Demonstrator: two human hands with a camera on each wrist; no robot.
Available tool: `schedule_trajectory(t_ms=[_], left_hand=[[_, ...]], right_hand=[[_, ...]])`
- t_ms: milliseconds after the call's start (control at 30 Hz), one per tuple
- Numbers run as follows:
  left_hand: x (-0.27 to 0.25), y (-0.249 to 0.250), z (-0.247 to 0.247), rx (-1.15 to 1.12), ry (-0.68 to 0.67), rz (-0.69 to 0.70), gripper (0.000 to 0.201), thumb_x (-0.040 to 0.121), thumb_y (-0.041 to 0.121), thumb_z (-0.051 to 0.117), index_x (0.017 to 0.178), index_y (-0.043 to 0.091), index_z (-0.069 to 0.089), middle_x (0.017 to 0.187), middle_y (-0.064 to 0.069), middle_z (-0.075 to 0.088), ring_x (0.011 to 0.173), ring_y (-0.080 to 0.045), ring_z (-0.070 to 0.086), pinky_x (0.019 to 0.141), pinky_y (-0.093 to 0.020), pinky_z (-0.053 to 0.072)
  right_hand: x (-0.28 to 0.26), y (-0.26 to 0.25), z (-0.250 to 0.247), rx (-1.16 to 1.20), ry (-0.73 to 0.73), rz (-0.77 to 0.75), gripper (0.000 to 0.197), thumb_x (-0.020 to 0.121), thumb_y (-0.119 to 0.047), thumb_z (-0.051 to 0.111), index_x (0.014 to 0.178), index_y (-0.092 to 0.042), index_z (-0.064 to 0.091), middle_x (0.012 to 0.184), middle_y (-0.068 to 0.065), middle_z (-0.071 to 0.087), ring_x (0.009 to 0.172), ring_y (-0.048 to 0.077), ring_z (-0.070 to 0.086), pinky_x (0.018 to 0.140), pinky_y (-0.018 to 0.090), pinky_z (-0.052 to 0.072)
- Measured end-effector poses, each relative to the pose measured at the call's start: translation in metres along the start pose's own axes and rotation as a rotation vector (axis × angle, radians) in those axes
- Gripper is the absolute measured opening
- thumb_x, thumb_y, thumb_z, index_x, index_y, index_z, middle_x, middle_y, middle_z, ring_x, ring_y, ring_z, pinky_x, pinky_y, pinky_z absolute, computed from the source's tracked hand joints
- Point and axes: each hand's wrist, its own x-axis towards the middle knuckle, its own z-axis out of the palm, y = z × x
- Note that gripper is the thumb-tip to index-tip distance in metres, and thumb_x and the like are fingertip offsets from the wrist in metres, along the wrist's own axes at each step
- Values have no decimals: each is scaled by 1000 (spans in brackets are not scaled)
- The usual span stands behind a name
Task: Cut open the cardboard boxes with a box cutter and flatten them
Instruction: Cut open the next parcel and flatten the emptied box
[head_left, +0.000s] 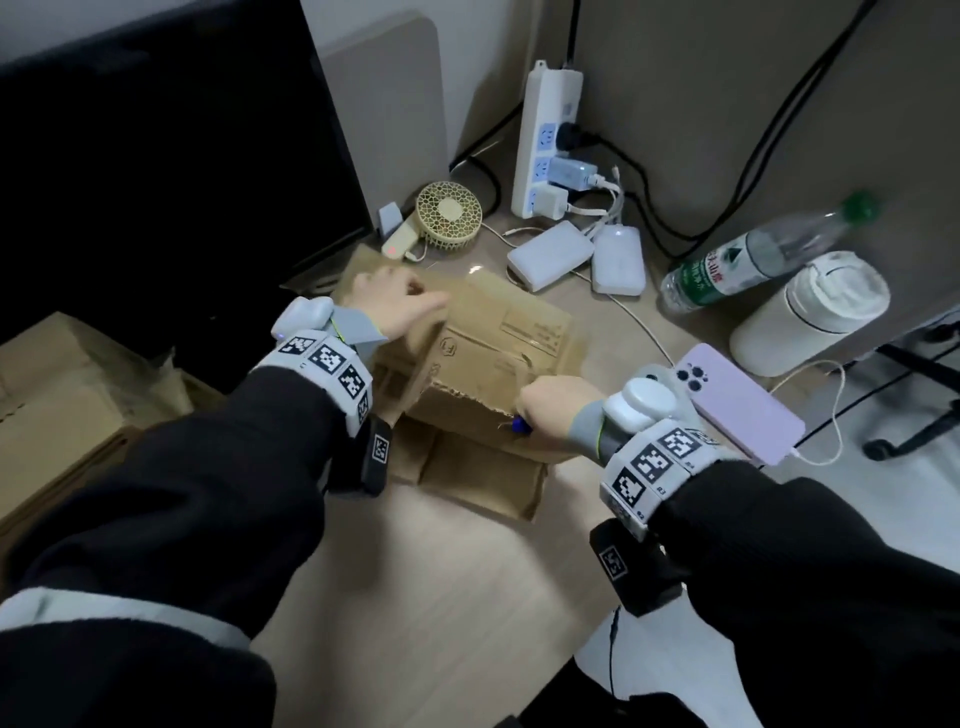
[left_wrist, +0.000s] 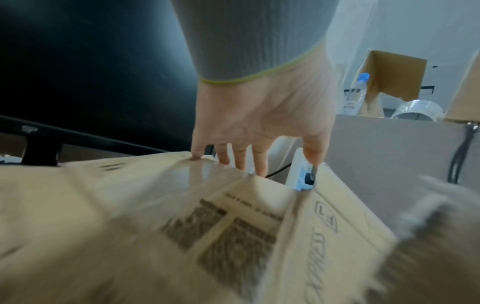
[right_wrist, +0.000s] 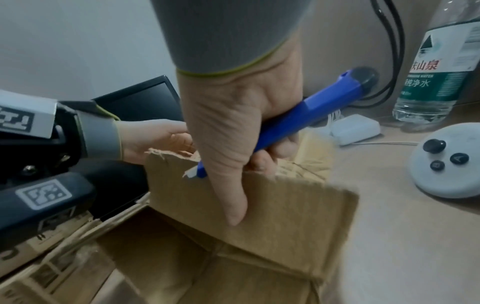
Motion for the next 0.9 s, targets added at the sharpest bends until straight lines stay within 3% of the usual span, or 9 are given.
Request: schedule_trajectory(t_ms=[167,233,333,367,433,567,700,767,900], left_hand=[[8,-19,-4,-17,-101,-166,126,36,89,20,139,22,47,146,-10,44,133,-32,40,110,-37,31],[-1,-28,-7,-101,-140,-263,106,38,87,37,123,29,59,136,-9,52,124,-31,47,108,-37,36],[-11,-38,-10,-301,-249,-318,52,68,70,57,78,19,60,85,-4,60,80,-21,54,84,-34,44],[-14,-44,-9,-337,-251,-330,56,74,71,51,69,15,54,70,-5,53,67,-20,48,70,-33,41],[-16,-50,-8,-379,-284,-368,68,82,75,37,58,13,47,63,-6,49,59,-20,44,64,-30,35],[-25,-48,-9,-451,-421,-358,67,69,83,45,68,16,55,76,-8,51,68,-21,46,67,-32,34],[-30,-36,-3,-762,-485,-305,39,71,48,68,87,12,72,73,-9,51,53,-18,52,58,-24,47],[-34,-31,5,-808,-507,-293,29,82,34,62,73,9,70,61,-6,61,49,-18,61,56,-22,53],[-39,-28,20,-914,-485,-333,27,94,27,49,93,6,66,68,-8,69,55,-21,66,60,-25,55]], right_hand=[[2,24,-22,-13,46,52,14,88,-3,49,78,-11,51,65,2,42,73,28,48,61,26,36],[3,28,-30,-26,35,85,12,88,-3,49,85,-14,55,70,2,47,75,28,50,67,28,38],[7,29,-31,-60,16,116,11,87,-3,50,86,-13,56,67,1,47,76,28,54,66,29,41],[9,28,-29,-62,18,102,13,87,-3,49,89,-12,58,70,1,51,78,28,58,66,29,42],[15,28,-25,-55,18,47,23,85,-3,49,100,-13,63,91,3,63,90,28,63,69,30,46],[21,27,-20,-74,-6,-58,41,84,-4,49,120,-20,60,121,4,58,103,28,60,75,30,47],[15,33,-17,21,34,-89,63,84,-2,47,139,-31,44,139,-4,49,119,24,53,84,28,43],[14,34,-15,41,29,-94,69,84,-1,45,144,-35,36,141,-5,49,122,23,52,78,25,39],[14,40,-2,95,45,-73,73,85,-1,45,145,-38,32,140,-4,51,121,23,52,77,25,39]])
